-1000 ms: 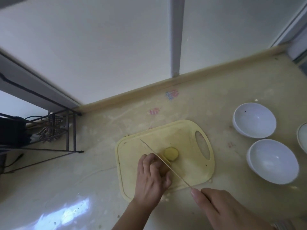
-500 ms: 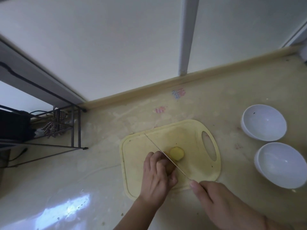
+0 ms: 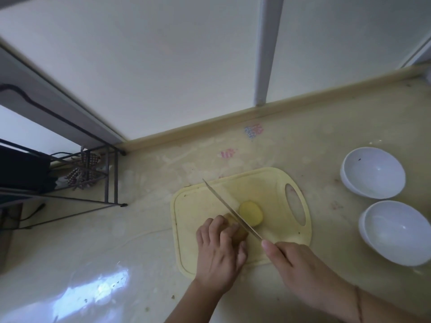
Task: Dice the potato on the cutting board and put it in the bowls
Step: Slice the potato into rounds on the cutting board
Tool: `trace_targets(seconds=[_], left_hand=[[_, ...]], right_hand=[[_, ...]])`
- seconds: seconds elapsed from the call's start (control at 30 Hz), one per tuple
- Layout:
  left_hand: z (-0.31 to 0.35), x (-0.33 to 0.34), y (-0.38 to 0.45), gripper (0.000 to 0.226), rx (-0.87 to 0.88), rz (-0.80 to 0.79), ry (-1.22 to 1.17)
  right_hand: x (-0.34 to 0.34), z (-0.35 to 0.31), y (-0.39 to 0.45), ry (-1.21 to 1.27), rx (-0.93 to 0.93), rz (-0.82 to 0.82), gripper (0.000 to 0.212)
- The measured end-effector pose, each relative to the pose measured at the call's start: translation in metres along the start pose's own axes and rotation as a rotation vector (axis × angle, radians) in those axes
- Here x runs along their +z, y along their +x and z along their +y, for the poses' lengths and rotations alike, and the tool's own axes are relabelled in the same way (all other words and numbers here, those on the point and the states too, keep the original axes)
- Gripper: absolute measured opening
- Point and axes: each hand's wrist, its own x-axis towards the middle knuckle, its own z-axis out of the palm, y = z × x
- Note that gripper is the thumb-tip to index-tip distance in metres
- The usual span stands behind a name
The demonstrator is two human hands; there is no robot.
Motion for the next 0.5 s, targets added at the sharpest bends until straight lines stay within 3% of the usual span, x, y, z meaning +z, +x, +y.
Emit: trace_targets(seconds=[0.4,0.5], left_hand=[[0.001,-0.002,0.005,0.045,-0.004,0.004,-0.015],[0.001,-0.001,0.004,0.045,-0.007,-0.002,-0.015]], right_hand=[[-0.009,-0.012,-0.043,0.050,0.058,0.001,0.051],[-0.008,-0.013,-0.044,0.054,0.096,-0.104,0.069]])
